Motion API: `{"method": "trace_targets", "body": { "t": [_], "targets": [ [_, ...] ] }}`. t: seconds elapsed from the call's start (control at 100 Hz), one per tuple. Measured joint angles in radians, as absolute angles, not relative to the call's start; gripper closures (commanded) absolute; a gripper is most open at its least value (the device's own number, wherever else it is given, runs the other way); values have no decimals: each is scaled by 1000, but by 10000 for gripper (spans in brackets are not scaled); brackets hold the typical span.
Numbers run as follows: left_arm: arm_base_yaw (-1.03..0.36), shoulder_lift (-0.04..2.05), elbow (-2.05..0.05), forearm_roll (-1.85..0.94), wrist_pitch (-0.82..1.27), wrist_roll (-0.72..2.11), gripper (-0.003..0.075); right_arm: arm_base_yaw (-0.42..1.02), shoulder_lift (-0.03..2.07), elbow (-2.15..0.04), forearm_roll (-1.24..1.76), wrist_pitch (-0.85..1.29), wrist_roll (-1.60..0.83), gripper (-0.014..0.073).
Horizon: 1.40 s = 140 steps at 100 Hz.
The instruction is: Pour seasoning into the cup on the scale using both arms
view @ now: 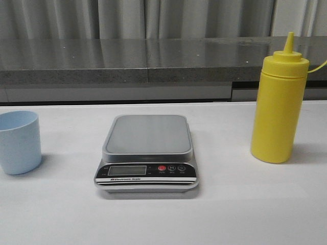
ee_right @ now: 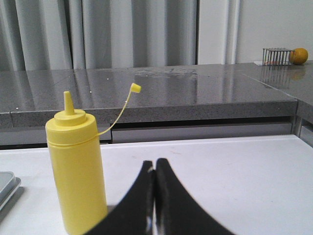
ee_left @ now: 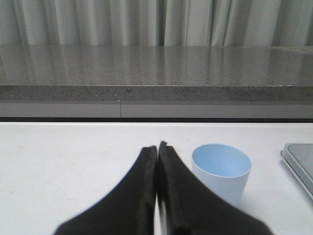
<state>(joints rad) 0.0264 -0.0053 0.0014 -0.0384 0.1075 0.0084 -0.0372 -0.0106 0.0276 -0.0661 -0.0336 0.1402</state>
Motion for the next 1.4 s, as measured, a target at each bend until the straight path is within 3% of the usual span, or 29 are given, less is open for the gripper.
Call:
{"method": "trace_targets", "body": {
  "t": [1.18, 1.4],
  "targets": [
    [26, -5, -2, -38, 118, 8, 741, -37, -11, 28, -66, -34, 140, 662],
    [26, 86, -105, -54, 127, 0, 741, -37, -11, 28, -66, -34, 140, 662]
  ]
}}
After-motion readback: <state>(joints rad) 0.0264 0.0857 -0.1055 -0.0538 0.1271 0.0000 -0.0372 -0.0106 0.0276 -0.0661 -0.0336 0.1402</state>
